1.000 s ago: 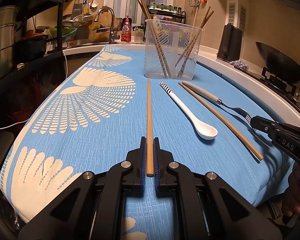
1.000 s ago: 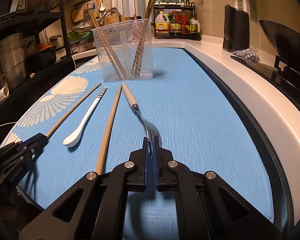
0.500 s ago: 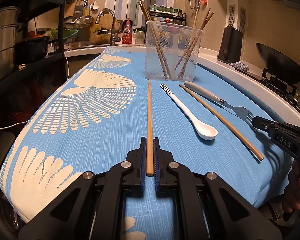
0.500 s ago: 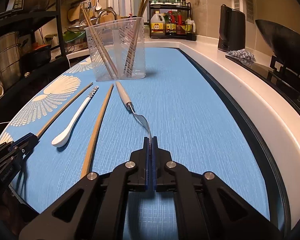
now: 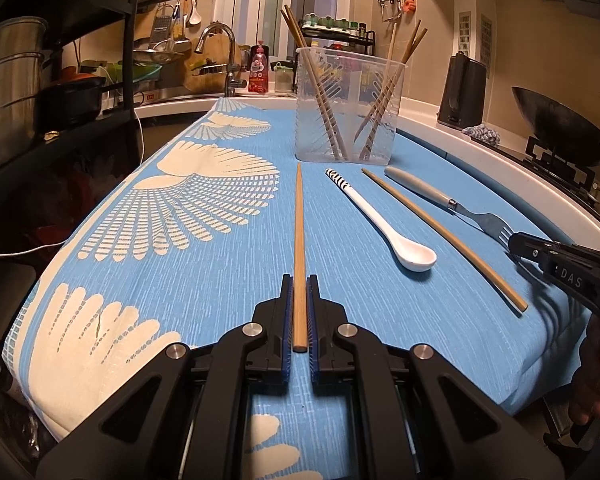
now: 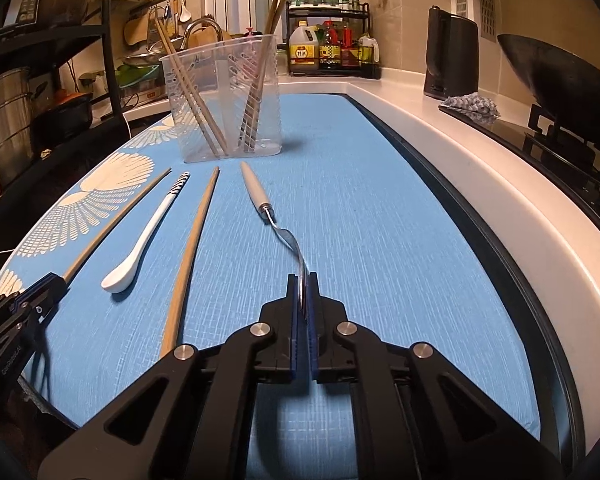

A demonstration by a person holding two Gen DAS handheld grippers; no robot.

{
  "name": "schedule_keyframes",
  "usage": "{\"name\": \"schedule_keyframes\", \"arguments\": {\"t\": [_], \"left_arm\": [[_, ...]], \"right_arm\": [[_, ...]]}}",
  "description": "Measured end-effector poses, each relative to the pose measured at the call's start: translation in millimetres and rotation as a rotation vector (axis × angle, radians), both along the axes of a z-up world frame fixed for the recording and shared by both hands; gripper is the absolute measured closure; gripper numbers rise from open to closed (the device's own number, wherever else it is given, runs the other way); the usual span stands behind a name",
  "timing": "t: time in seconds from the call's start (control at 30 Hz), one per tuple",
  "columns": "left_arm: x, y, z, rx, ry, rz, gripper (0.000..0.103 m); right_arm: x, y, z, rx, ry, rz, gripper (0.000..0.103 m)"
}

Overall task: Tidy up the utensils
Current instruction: 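Hold the chopstick in the left tool and the fork in the right tool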

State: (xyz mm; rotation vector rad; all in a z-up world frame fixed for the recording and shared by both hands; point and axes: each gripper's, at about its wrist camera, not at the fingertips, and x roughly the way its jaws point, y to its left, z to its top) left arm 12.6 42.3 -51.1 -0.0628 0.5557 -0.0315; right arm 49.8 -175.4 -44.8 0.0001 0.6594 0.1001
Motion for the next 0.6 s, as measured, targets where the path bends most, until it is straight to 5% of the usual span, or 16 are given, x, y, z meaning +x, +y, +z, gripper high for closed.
{"name": "schedule_keyframes", "arguments": {"t": [0.6], "left_arm": [[-5.3, 0.2, -0.8, 0.001, 0.001, 0.009, 0.096]], "right_arm": [[2.8, -4.1, -2.1, -0.004, 0.011, -0.006, 0.101]]}}
